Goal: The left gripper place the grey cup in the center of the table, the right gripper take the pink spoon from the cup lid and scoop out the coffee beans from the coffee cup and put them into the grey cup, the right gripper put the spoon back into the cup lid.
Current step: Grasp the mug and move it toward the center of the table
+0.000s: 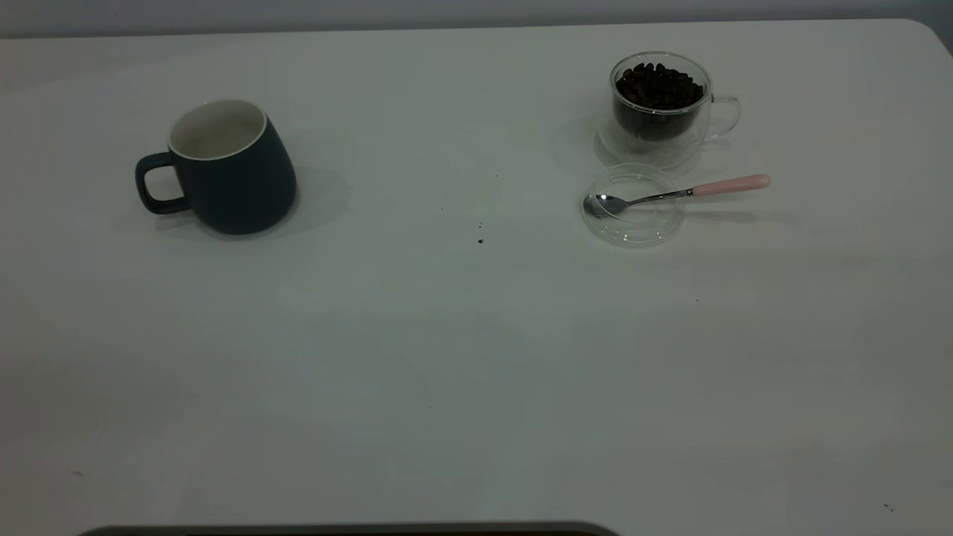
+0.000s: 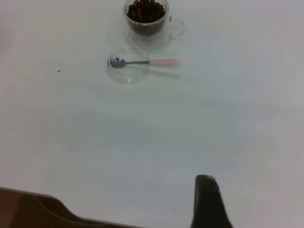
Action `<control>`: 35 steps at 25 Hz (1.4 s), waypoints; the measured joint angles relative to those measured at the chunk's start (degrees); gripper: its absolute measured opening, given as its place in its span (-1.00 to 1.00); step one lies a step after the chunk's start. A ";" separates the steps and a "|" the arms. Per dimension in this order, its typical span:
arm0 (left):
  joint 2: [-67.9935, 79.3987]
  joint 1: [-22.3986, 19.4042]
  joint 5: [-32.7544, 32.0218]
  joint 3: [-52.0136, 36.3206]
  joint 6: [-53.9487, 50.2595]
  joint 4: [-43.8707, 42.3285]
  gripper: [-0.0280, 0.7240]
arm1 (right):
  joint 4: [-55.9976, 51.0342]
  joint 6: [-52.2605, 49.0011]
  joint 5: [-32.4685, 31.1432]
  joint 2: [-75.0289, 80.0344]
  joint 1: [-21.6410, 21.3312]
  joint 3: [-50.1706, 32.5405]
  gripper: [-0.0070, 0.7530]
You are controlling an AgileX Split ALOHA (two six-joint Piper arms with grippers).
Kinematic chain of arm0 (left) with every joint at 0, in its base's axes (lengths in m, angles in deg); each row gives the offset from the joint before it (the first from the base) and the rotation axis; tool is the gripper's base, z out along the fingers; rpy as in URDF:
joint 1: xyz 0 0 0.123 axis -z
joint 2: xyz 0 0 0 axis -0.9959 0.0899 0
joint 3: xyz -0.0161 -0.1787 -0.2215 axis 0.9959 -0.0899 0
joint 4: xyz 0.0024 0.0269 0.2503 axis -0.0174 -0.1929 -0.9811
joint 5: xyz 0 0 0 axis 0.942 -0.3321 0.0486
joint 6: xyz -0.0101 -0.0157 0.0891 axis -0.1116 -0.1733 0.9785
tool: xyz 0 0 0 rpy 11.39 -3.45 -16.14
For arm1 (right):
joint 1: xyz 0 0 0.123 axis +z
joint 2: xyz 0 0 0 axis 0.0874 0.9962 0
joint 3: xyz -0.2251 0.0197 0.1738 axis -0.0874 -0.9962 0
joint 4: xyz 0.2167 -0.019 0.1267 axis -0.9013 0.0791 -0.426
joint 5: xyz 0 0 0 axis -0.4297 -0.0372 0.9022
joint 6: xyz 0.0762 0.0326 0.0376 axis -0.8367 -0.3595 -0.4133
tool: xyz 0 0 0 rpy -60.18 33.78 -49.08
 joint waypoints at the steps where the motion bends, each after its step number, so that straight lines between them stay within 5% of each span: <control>1: 0.00 0.00 0.00 0.00 0.00 0.00 0.58 | 0.00 0.00 0.00 0.00 0.00 0.00 0.39; 35: 0.00 0.00 1.00 0.00 -5.63 2.69 0.58 | 0.00 0.00 0.00 0.00 0.00 0.00 0.39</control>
